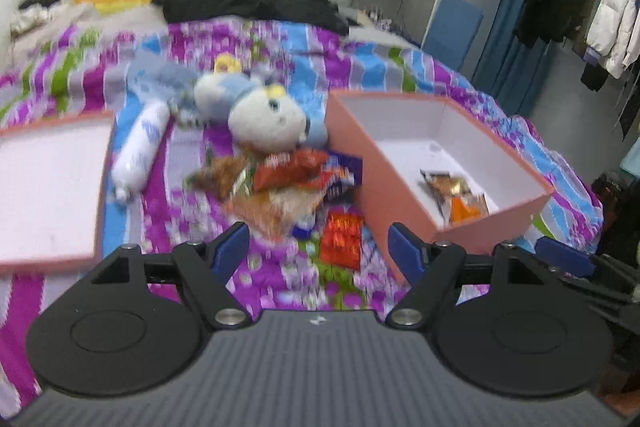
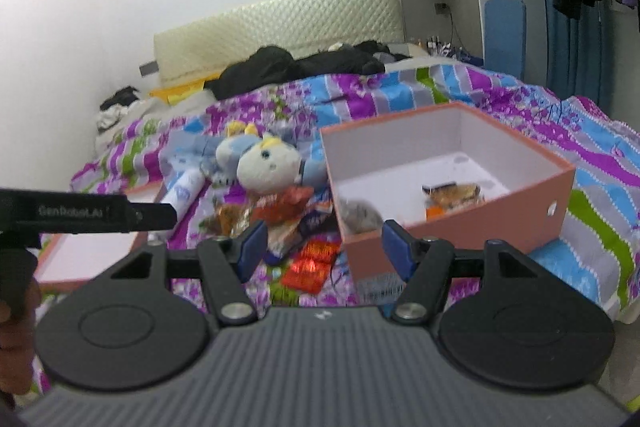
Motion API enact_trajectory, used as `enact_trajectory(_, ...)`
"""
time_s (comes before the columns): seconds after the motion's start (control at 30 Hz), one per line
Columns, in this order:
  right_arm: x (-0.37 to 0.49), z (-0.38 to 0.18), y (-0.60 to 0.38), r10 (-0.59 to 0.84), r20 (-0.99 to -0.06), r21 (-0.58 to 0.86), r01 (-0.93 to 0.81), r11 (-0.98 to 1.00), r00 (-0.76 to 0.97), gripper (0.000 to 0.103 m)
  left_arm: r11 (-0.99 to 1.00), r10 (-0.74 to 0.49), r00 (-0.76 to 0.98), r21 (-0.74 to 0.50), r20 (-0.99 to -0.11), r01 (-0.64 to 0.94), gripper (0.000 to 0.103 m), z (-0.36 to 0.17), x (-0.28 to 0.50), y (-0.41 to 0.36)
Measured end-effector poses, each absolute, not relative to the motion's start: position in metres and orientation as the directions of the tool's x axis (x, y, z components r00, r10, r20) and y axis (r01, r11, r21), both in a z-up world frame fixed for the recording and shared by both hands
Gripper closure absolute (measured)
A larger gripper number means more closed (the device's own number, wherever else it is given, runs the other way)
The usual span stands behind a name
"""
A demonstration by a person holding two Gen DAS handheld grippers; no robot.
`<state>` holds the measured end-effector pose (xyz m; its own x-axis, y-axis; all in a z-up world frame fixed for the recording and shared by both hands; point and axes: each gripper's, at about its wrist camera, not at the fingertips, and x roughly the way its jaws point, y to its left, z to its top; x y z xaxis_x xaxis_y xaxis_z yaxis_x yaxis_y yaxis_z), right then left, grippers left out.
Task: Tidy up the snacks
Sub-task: 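Withdraw both open tools from the box back toward the snack pile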
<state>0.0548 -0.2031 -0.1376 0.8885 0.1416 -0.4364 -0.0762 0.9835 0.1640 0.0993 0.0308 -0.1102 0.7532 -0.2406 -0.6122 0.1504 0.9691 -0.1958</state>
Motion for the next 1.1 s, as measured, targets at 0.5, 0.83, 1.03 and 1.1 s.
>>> enact_trajectory(0.5,0.076,-0.200,-0.148,0.146,-0.519,-0.078,-0.217,0.973,0.842,0.042,0.979,-0.166,0.702,-0.202,-0.693,0.033,0.023,-0.178,0.122,0.072)
enact_trajectory(0.83,0.120,-0.235,-0.123,0.094,-0.504,-0.155,-0.197,0.968,0.859,0.045,0.979,-0.203,0.664,-0.166,-0.719,0.119,0.023,-0.217,0.204,0.066)
enact_trajectory(1.03,0.137,-0.251,-0.107,0.071,-0.492,-0.221,-0.203,0.954,0.868,0.045,0.971,-0.207,0.636,-0.076,-0.744,0.227,0.023,-0.224,0.248,0.050)
enact_trajectory(1.1,0.146,-0.252,-0.106,0.061,-0.493,-0.207,-0.186,0.960,0.868,0.045,0.964,-0.219,0.633,-0.064,-0.742,0.259,0.023,-0.225,0.260,0.046)
